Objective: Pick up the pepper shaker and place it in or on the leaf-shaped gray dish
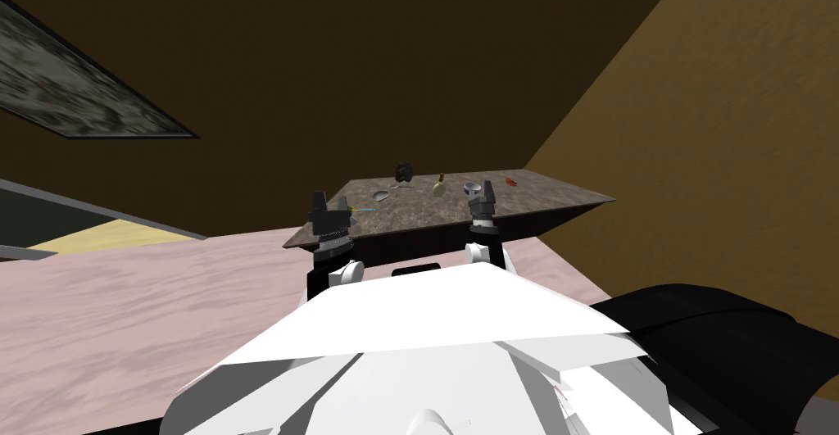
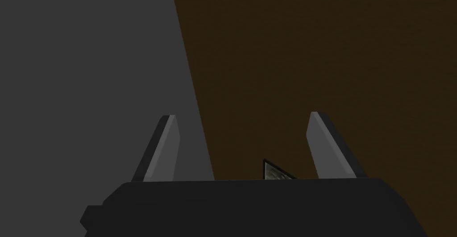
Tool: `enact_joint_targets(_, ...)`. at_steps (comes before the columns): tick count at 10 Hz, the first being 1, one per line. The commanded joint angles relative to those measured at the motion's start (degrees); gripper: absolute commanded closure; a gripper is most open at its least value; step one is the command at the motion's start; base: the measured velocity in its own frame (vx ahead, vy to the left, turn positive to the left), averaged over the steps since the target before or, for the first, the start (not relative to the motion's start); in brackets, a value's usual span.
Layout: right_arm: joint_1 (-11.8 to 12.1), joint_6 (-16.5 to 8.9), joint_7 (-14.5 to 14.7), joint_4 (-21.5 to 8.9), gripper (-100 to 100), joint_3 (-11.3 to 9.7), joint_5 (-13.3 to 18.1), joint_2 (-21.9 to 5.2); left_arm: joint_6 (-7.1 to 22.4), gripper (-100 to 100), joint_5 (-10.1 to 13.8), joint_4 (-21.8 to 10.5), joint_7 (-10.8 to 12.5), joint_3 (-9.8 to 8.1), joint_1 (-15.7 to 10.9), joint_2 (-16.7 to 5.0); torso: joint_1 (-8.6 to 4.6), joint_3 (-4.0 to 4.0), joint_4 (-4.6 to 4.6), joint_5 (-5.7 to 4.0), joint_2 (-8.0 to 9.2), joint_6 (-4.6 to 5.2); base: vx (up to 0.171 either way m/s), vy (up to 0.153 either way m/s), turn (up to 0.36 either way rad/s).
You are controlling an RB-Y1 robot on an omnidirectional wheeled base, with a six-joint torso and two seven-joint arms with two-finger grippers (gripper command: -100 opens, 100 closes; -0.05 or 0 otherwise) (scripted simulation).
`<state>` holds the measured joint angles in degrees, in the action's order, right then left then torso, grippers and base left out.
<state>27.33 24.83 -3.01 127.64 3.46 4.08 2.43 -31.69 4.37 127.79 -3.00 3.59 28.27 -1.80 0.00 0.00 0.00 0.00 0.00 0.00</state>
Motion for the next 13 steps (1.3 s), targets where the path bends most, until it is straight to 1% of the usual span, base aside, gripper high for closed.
enact_joint_targets(1, 0.00, 0.00, 0.00, 0.00, 0, 0.00, 0.00, 0.00, 0.31, -100, -0.48, -0.75, -0.36, -0.26, 0.14, -2.10, 0.00, 0.00, 0.00, 0.00, 0.00, 0.00, -0.012, 0.008, -0.018)
enact_joint_targets(2, 0.00, 0.00, 0.00, 0.00, 0, 0.00, 0.00, 0.00, 0.51, -100, -0.79, -1.24, -0.60, -0.43, 0.24, -3.06, 0.04, 0.02, 0.00, 0.01, 0.04, 0.00, -0.026, 0.015, -0.022)
enact_joint_targets(3, 0.00, 0.00, 0.00, 0.00, 0, 0.00, 0.00, 0.00, 1.04, -100, -1.58, -2.48, -1.19, -0.90, 0.54, -5.00, 0.07, 0.05, 0.02, 0.02, 0.08, 0.00, -0.041, 0.019, -0.035)
enact_joint_targets(4, -0.01, 0.00, 0.00, 0.00, 0, 0.00, 0.00, 0.00, 1.36, -100, -2.04, -3.21, -1.53, -1.18, 0.73, -5.96, 0.10, 0.08, 0.03, 0.02, 0.14, 0.00, -0.046, 0.026, -0.040)
enact_joint_targets(5, -0.01, 0.00, 0.00, 0.00, 0, 0.00, 0.00, 0.00, 2.08, -100, -3.06, -4.86, -2.30, -1.85, 1.19, -7.83, 0.13, 0.10, 0.03, 0.03, 0.17, 0.00, -0.065, 0.044, -0.052)
enact_joint_targets(9, -0.01, 0.00, 0.00, 0.00, 0, 0.00, 0.00, 0.00, 3.76, -100, -5.33, -8.67, -4.01, -3.43, 2.33, -11.43, 0.20, 0.13, 0.05, 0.05, 0.23, 0.00, -0.059, 0.043, -0.045)
enact_joint_targets(10, -0.01, 0.00, 0.00, 0.00, 0, 0.00, 0.00, 0.00, 4.67, -100, -6.53, -10.75, -4.92, -4.26, 2.86, -13.26, 0.21, 0.12, 0.05, 0.05, 0.21, 0.00, -0.071, 0.050, -0.073)
enact_joint_targets(13, -0.01, 0.00, 0.00, 0.00, 0, 0.00, 0.00, -0.01, 6.04, -100, -8.45, -14.06, -6.40, -5.41, 3.36, -16.05, 0.24, 0.15, 0.06, 0.06, 0.25, 0.00, -0.059, 0.053, -0.043)
